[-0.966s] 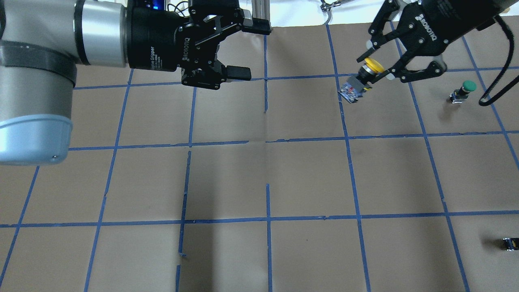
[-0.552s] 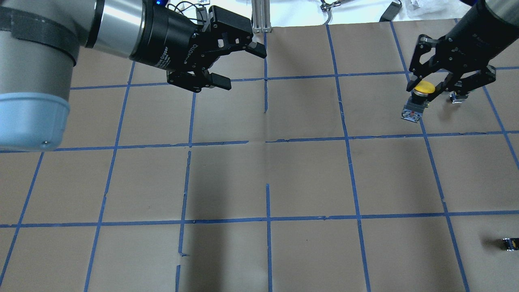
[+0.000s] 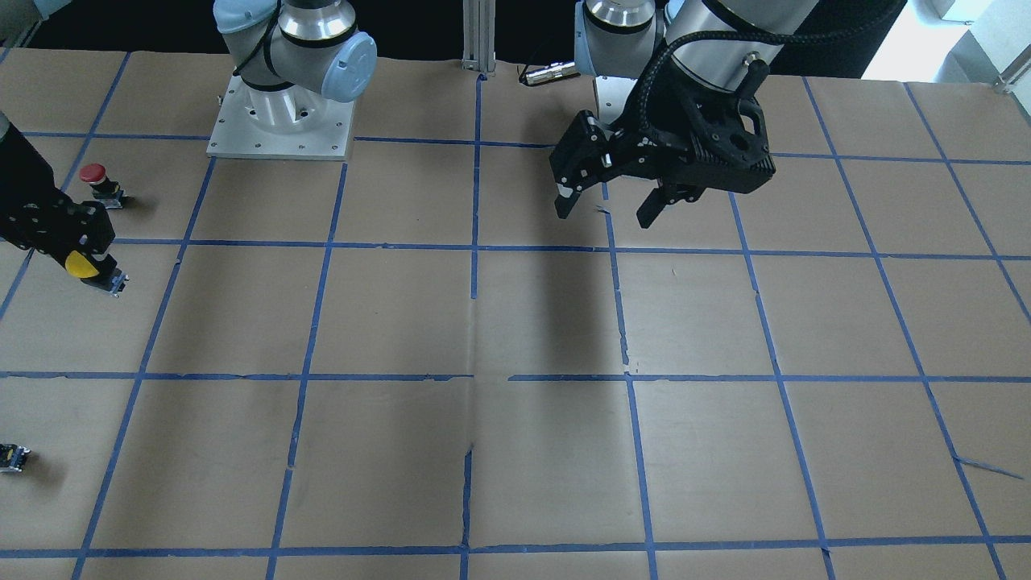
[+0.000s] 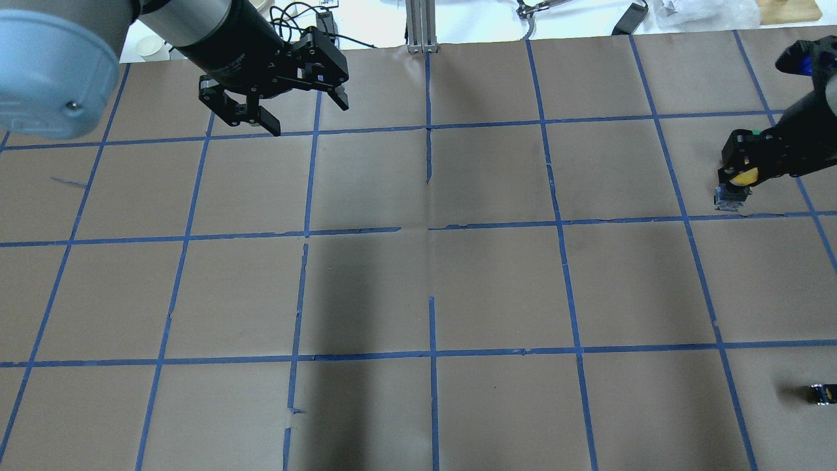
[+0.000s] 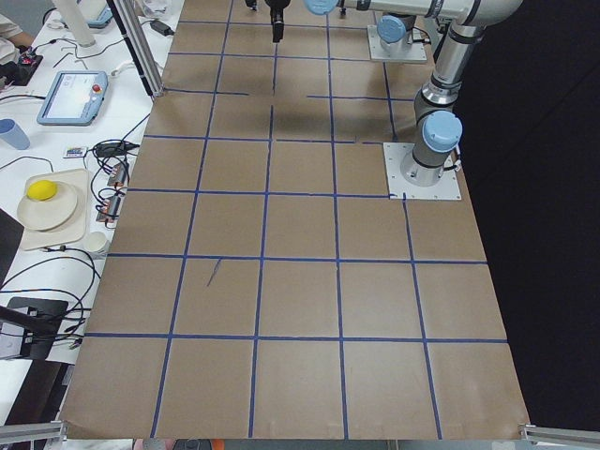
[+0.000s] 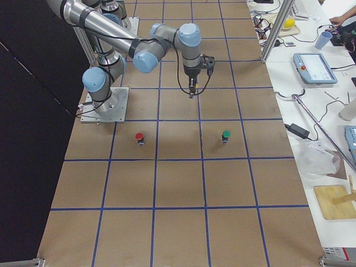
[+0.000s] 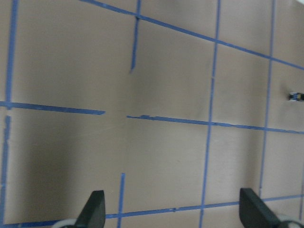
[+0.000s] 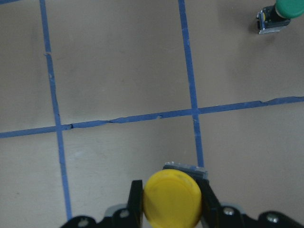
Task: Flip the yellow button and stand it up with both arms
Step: 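Carry the button down with the right gripper while the left arm withdraws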
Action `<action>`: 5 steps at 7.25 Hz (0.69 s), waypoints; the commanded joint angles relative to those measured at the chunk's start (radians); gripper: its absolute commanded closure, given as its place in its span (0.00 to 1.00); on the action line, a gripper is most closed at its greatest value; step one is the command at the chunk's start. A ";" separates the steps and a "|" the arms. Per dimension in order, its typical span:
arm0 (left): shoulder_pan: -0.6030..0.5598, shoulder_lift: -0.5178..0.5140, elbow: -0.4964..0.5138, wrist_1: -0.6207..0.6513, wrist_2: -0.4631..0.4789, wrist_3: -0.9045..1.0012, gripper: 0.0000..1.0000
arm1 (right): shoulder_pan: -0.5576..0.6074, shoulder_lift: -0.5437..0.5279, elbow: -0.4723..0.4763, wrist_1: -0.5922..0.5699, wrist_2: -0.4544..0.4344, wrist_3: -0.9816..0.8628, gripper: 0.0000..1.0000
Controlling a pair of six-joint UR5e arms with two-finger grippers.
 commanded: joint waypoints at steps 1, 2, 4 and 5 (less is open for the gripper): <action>0.008 -0.057 0.041 -0.027 0.168 0.130 0.01 | -0.136 0.032 0.068 -0.080 0.058 -0.218 0.82; 0.009 -0.068 0.050 -0.018 0.180 0.169 0.01 | -0.185 0.073 0.080 -0.135 0.074 -0.278 0.82; -0.006 -0.059 0.029 -0.033 0.191 0.171 0.00 | -0.268 0.142 0.081 -0.160 0.101 -0.381 0.82; -0.005 -0.034 0.000 -0.032 0.193 0.171 0.00 | -0.307 0.171 0.081 -0.160 0.117 -0.433 0.82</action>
